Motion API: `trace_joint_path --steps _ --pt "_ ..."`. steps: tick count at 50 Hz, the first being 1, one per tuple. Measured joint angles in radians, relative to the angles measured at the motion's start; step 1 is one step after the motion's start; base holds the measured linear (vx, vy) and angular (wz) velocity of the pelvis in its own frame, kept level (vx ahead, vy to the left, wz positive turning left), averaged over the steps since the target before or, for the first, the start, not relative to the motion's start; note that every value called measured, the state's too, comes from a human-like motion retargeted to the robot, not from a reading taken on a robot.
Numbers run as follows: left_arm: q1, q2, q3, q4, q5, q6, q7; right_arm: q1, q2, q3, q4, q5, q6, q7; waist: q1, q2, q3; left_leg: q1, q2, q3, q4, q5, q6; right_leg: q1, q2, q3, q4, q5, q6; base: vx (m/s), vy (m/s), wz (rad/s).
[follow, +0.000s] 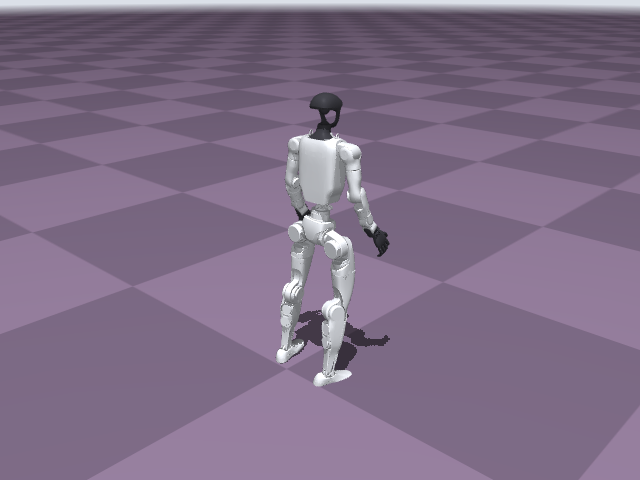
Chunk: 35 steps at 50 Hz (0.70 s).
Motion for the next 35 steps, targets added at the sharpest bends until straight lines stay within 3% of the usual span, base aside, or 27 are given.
trace_joint_path --steps 15,35 --pt "-0.005 -0.020 0.003 -0.115 0.039 -0.007 0.002 -0.018 0.001 0.027 -0.017 -0.055 0.013 0.013 -0.009 -0.008 0.003 0.018 -0.003 0.080 0.011 -0.019 0.009 -0.022 0.002 0.081 0.000 0.013 0.012 0.00 0.03 -0.29" --pt "0.018 -0.003 0.047 -0.024 -0.015 0.004 0.010 0.028 -0.014 -0.017 0.051 -0.033 0.024 0.009 -0.031 -0.007 0.017 0.022 -0.006 0.091 0.008 -0.022 0.005 -0.026 0.000 0.096 -0.002 0.016 0.013 0.00 0.00 0.00"
